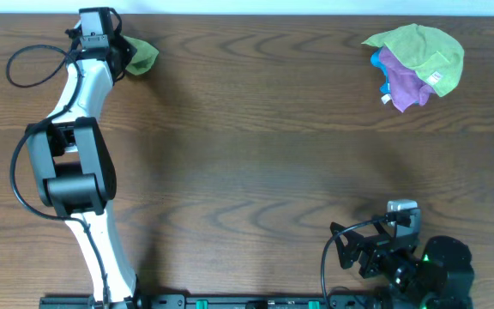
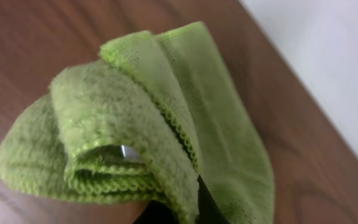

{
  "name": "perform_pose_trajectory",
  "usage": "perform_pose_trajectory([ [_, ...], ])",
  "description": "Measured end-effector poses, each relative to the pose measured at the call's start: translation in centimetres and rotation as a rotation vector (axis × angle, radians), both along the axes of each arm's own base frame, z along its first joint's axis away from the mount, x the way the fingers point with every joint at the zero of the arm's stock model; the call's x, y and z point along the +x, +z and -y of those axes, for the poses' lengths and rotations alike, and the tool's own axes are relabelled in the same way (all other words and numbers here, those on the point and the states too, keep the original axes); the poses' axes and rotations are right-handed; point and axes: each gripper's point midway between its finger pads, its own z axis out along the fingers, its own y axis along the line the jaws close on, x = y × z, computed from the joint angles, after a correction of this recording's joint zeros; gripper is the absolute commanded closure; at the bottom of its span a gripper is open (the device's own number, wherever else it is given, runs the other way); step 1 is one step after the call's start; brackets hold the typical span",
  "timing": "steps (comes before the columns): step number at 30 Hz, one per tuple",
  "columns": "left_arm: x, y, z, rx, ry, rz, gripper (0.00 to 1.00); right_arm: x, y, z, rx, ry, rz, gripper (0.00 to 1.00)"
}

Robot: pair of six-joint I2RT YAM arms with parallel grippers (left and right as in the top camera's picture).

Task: Fold the cloth
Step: 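Lift the folded green cloth with the left gripper and carry it to the upper left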

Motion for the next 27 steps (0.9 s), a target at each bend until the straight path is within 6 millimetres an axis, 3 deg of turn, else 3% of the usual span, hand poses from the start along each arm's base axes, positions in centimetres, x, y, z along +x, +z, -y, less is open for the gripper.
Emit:
perform_pose_trajectory([
  [7,-2.0,-1.4,-0.6,0.018,0.014,-0.099,0.94,0.0,0.0,0.0,0.0,0.0,0.0,0.01],
  [12,-2.9,-1.9,-1.2,0.034,0.0,-0.143,0.78,0.0,0.0,0.0,0.0,0.0,0.0,0.01],
  [16,-3.6,-2.2,-1.5,0.037,-0.001,-0.175,0.76,0.0,0.0,0.0,0.0,0.0,0.0,0.01],
  [27,-5.5,-3.0,-3.3,0.042,0.006,-0.25,0.82,0.0,0.0,0.0,0.0,0.0,0.0,0.01],
])
